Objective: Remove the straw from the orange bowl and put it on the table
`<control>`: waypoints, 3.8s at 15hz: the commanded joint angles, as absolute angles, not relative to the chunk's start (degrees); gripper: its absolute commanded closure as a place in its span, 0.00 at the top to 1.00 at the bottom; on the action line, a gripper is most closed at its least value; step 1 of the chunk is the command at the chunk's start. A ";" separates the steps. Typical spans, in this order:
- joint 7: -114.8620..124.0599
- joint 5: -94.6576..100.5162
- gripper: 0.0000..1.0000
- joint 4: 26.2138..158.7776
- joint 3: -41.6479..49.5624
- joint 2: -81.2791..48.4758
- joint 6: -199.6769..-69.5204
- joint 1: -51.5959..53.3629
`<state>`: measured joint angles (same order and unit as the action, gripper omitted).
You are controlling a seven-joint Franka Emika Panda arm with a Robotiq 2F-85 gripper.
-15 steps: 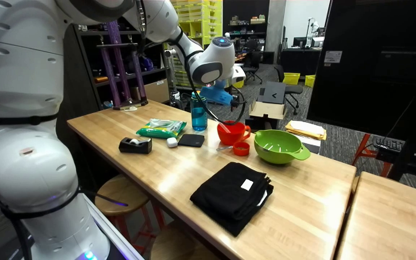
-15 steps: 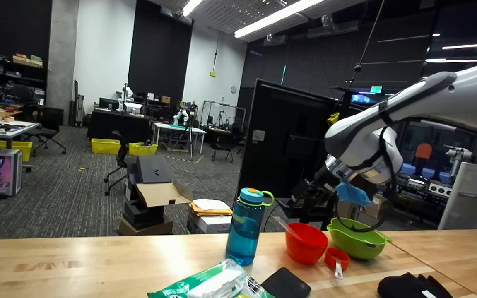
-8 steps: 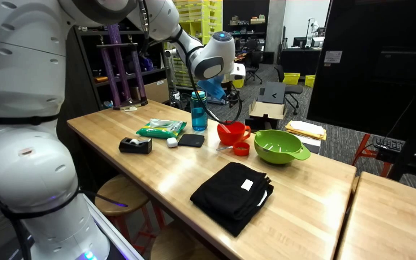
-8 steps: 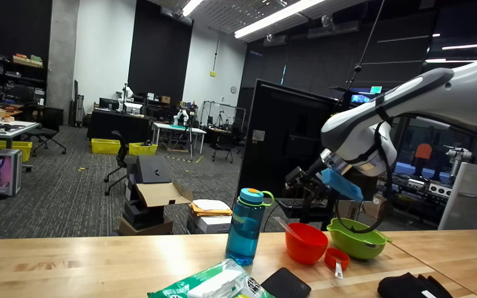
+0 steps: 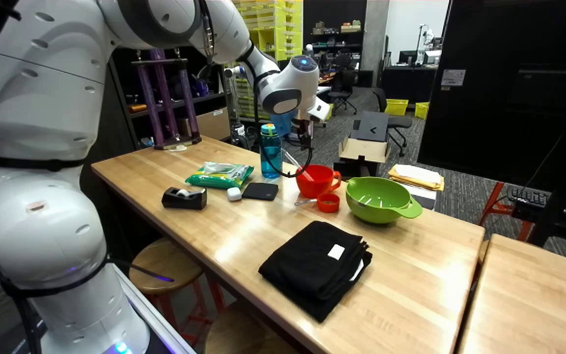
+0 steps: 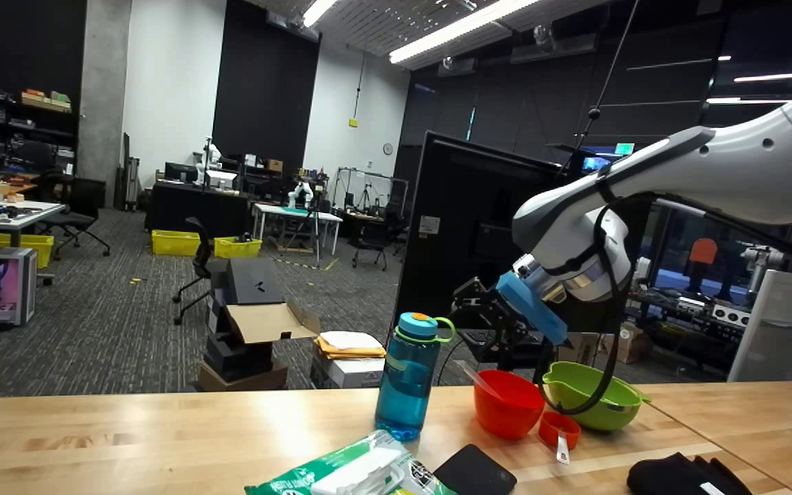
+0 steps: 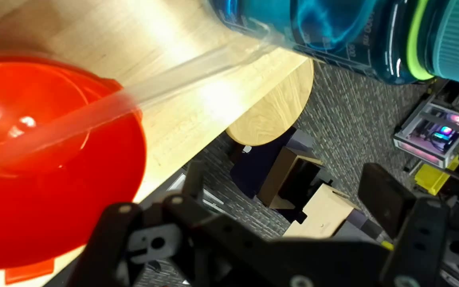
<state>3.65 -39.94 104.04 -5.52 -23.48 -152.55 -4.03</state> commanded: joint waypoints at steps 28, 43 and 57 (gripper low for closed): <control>25.71 -46.89 1.00 112.41 0.38 -14.13 -135.37 -3.68; 24.14 -51.80 1.00 109.06 0.79 -21.22 -138.12 -3.83; 20.83 -55.45 1.00 99.30 -0.63 -30.56 -137.53 -4.38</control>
